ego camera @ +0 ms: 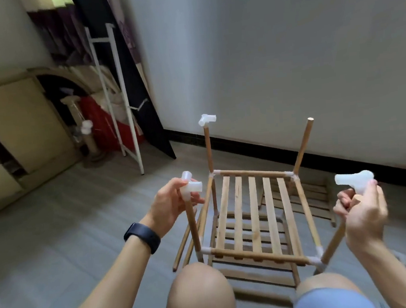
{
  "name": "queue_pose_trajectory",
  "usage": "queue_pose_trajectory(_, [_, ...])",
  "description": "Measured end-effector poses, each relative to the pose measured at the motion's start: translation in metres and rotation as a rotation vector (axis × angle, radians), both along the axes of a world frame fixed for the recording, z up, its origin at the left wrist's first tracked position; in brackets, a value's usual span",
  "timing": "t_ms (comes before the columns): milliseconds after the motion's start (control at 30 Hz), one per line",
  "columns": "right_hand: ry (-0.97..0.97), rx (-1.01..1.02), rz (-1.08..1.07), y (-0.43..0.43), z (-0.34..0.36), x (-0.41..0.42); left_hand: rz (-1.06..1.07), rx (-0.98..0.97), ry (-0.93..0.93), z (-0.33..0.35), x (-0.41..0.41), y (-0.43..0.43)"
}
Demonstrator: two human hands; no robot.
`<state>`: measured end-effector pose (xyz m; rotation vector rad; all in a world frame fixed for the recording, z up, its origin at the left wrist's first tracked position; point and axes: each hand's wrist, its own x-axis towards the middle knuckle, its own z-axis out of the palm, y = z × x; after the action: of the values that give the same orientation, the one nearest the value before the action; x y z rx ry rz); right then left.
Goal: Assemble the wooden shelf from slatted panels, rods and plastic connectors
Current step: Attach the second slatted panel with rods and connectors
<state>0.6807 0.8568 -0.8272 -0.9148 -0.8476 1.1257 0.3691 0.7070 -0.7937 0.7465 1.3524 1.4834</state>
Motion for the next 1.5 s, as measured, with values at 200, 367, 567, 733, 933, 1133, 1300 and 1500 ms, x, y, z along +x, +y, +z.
queue_pose_trajectory(200, [-0.025, -0.025, 0.133, -0.009, 0.0, -0.002, 0.381, 0.107, 0.088, -0.018, 0.021, 0.019])
queue_pose_trajectory(367, [-0.045, -0.041, 0.256, -0.022, 0.004, 0.002, 0.399, 0.107, 0.109, -0.014, 0.02, 0.017])
queue_pose_trajectory(567, [-0.156, -0.093, 0.402, -0.039, 0.015, 0.02, 0.782, 0.146, 0.567, 0.006, 0.029, 0.006])
queue_pose_trajectory(733, [-0.238, -0.057, 0.384, -0.035, 0.037, 0.041, 0.298, 0.412, 0.849, 0.061, 0.103, 0.036])
queue_pose_trajectory(933, [-0.355, -0.073, 0.624, -0.021, 0.058, 0.069, -0.589, 0.262, 0.543, 0.058, 0.196, 0.1])
queue_pose_trajectory(1133, [-0.268, -0.203, 0.657, -0.007, 0.06, 0.081, -0.602, 0.293, 0.472, 0.034, 0.211, 0.113])
queue_pose_trajectory(1300, [-0.134, -0.236, 0.69, -0.008, 0.054, 0.073, -0.417, 0.303, 0.604, 0.028, 0.215, 0.111])
queue_pose_trajectory(1500, [-0.224, -0.059, 0.434, -0.018, 0.049, 0.065, -0.389, 0.258, 0.568, 0.025, 0.217, 0.11])
